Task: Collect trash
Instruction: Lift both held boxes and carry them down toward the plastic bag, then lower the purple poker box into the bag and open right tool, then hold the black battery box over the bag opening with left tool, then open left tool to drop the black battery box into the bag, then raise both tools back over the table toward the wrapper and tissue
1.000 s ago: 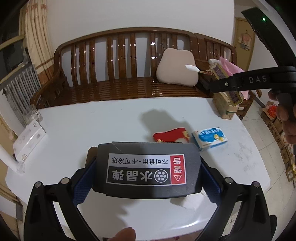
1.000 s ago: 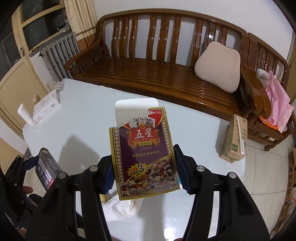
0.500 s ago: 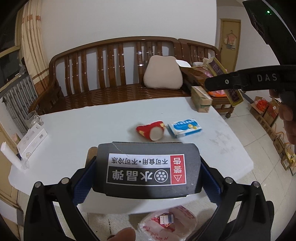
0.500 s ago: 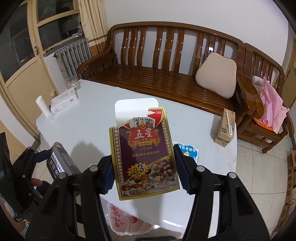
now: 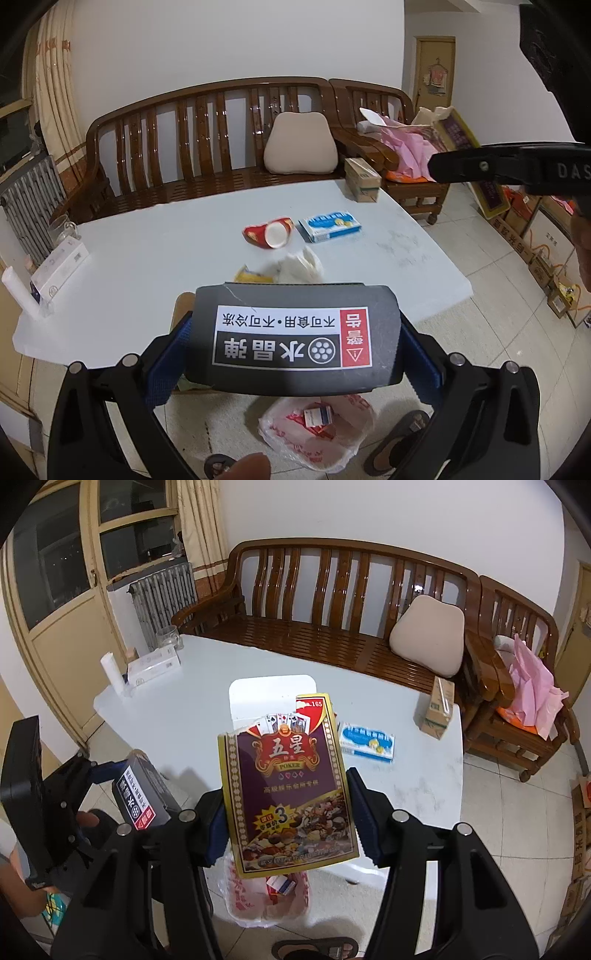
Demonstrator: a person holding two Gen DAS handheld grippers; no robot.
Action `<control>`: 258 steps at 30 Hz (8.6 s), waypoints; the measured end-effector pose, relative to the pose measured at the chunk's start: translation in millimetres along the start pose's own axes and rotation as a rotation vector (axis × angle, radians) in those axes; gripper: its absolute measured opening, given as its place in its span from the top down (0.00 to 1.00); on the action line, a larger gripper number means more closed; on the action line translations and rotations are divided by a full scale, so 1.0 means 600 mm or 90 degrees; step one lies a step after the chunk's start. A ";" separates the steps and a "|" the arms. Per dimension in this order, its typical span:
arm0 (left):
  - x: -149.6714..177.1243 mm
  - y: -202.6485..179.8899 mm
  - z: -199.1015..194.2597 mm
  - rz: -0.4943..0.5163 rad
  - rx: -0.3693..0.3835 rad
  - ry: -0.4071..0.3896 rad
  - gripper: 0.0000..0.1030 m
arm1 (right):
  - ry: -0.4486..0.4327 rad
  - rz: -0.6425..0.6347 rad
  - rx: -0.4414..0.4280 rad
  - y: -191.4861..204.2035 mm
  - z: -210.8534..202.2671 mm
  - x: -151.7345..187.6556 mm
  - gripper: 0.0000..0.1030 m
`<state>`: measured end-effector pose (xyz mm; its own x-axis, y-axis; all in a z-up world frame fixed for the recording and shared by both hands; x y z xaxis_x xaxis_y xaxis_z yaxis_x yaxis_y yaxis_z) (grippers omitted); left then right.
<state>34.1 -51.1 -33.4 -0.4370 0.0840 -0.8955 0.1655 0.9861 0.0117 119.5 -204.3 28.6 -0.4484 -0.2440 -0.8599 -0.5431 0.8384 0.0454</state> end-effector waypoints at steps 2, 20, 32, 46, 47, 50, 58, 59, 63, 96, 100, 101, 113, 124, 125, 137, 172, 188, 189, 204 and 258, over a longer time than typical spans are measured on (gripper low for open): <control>0.018 -0.010 -0.007 0.000 0.010 0.006 0.07 | -0.001 -0.004 0.003 0.004 -0.016 0.021 0.47; 0.263 -0.066 0.031 -0.016 0.043 0.147 0.07 | 0.073 0.045 0.029 0.048 -0.038 0.284 0.47; 0.438 -0.055 0.171 -0.073 0.027 0.238 0.07 | 0.190 0.110 0.064 0.043 0.149 0.491 0.46; 0.578 -0.039 0.283 -0.075 0.015 0.293 0.07 | 0.305 0.197 0.088 0.007 0.344 0.648 0.46; 0.579 -0.039 0.288 -0.076 0.017 0.290 0.07 | 0.314 0.202 0.087 0.007 0.355 0.654 0.46; 0.585 -0.047 0.301 -0.071 0.025 0.291 0.07 | 0.322 0.204 0.080 0.012 0.376 0.664 0.45; 0.617 -0.043 0.323 -0.072 0.025 0.319 0.07 | 0.363 0.198 0.081 0.021 0.418 0.694 0.44; 0.617 -0.041 0.325 -0.074 0.025 0.320 0.07 | 0.368 0.205 0.075 0.021 0.423 0.696 0.43; 0.620 -0.037 0.330 -0.094 0.032 0.330 0.06 | 0.387 0.207 0.067 0.025 0.435 0.703 0.29; 0.624 -0.031 0.329 -0.090 0.025 0.335 0.06 | 0.400 0.258 0.061 0.009 0.422 0.705 0.18; 0.624 -0.031 0.330 -0.090 0.025 0.338 0.06 | 0.395 0.268 0.070 -0.001 0.420 0.702 0.18; 0.622 -0.031 0.329 -0.087 0.025 0.335 0.06 | 0.394 0.270 0.071 -0.003 0.420 0.702 0.18; 0.618 -0.035 0.324 -0.069 0.019 0.327 0.06 | 0.388 0.283 0.079 -0.011 0.417 0.700 0.18; 0.619 -0.048 0.323 -0.008 -0.004 0.315 0.06 | 0.393 0.288 0.077 -0.015 0.409 0.702 0.18; 0.618 -0.047 0.323 -0.014 0.000 0.315 0.06 | 0.394 0.287 0.076 -0.014 0.408 0.703 0.18; 0.613 -0.047 0.324 -0.030 0.008 0.308 0.06 | 0.424 0.283 0.027 0.009 0.409 0.712 0.18; 0.595 -0.055 0.315 -0.033 0.022 0.284 0.06 | 0.431 0.307 0.029 -0.003 0.405 0.710 0.16; 0.561 -0.048 0.291 -0.031 0.003 0.273 0.06 | 0.348 0.317 0.038 -0.011 0.350 0.628 0.16; 0.555 -0.048 0.286 -0.032 0.003 0.269 0.06 | 0.342 0.318 0.038 -0.012 0.343 0.622 0.16; 0.435 -0.017 0.192 -0.061 -0.001 0.201 0.06 | 0.220 0.307 0.050 -0.011 0.177 0.485 0.16; 0.064 0.187 0.407 -0.177 -0.034 0.245 0.06 | 0.234 0.241 0.138 -0.116 0.378 0.109 0.07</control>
<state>251.6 27.9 -175.1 -0.7556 -0.1466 -0.6384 -0.0448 0.9839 -0.1730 288.8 -168.3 -146.0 -0.8221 -0.0283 -0.5686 -0.1559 0.9718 0.1770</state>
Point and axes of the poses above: each gripper's, at about its wrist camera, not at the fingertips, and z roughly the way its jaws point, y to its left, x to its underside, the point moved 2 cm from there along z, roughly the way its jaws point, and after that the axes turned 15 degrees about -y, right-handed, at the moved point
